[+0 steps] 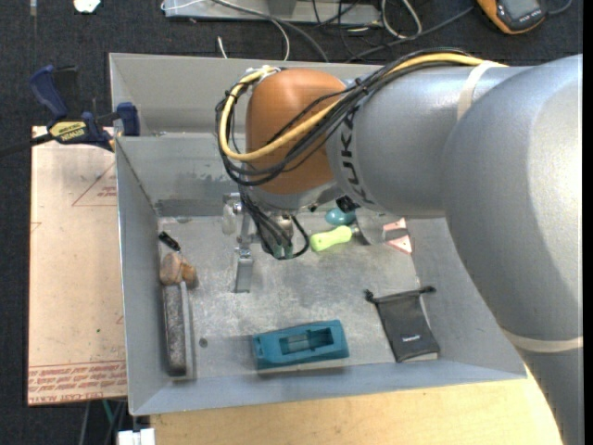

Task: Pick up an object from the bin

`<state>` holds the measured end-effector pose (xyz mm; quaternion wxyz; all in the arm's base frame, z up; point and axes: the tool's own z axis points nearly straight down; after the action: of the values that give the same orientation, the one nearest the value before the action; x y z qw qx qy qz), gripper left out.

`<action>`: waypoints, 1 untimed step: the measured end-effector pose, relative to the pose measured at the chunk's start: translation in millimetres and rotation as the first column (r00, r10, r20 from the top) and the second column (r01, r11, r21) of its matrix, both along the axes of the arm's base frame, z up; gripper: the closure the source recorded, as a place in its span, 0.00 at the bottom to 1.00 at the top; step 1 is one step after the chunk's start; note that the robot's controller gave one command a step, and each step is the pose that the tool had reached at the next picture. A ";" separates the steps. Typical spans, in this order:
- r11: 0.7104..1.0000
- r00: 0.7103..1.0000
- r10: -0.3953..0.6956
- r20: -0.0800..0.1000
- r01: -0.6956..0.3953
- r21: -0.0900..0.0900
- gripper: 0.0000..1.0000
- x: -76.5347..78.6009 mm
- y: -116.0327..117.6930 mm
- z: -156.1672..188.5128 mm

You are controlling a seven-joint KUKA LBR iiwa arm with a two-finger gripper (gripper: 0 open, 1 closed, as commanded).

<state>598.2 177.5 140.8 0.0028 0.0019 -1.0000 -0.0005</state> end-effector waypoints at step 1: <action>1.000 1.000 -0.003 0.006 0.003 0.001 0.00 1.4 -0.7 4.9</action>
Offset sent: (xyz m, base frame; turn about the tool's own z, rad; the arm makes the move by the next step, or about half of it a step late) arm 0.0189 -0.0286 0.0801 0.0382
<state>599.6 176.8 145.7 -0.0002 0.0003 -1.0000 -0.0010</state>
